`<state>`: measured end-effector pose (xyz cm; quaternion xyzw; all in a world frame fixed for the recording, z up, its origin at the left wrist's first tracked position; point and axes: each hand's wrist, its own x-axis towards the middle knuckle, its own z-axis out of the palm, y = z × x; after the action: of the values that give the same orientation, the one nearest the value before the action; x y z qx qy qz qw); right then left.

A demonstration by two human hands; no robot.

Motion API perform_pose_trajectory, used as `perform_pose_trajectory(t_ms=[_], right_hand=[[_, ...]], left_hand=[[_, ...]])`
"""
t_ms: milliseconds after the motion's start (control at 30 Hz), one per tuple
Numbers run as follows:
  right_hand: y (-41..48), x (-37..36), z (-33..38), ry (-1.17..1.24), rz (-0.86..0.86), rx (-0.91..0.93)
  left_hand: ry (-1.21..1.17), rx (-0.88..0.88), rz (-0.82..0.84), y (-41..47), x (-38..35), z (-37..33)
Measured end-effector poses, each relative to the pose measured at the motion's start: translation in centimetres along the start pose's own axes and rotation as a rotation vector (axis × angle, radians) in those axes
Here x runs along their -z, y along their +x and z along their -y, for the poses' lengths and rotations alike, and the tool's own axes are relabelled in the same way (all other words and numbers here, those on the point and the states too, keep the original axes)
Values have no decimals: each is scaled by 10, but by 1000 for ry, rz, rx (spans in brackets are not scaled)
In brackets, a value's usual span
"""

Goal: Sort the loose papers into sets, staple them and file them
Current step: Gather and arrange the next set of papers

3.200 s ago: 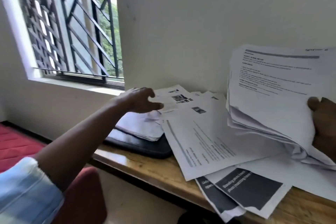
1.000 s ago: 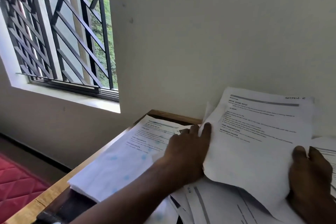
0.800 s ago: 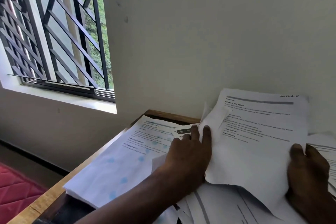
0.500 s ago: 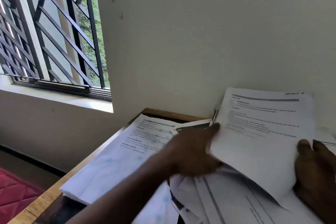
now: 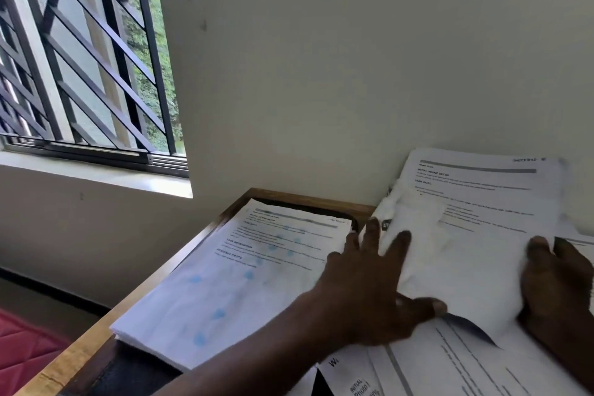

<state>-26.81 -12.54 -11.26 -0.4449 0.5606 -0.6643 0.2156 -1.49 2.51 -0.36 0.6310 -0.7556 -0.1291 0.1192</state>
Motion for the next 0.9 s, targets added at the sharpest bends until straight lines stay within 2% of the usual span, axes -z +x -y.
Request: perform_pose_trajectory(t_ms=[33,167,367,433,500,567,667,733,900], right_hand=[[16,-6,23,-12,-26,-7],[14,-8,32,40,2,4],[8,-13,42,88,-8,-2],[8,-14,43,107,2,9],[10,-15,42,76,14,-3],[9,-16,43,51,7,-15],[5,-13,51,49,11,-27],[2,-12,57,48,13,-37],[-8,-8,73,12,27,-65]], left_hand=[[78,-12,11,0,-7,-2],[234,-21,-11,7,-18,-1],[153,3,-100,8,11,11],[-5,87,-152,6,37,31],[-142,271,-247,0,60,66],[-67,528,-384,-7,75,105],[207,807,-314,-18,82,138],[203,852,-301,-22,77,151],[34,807,-537,-22,75,150]])
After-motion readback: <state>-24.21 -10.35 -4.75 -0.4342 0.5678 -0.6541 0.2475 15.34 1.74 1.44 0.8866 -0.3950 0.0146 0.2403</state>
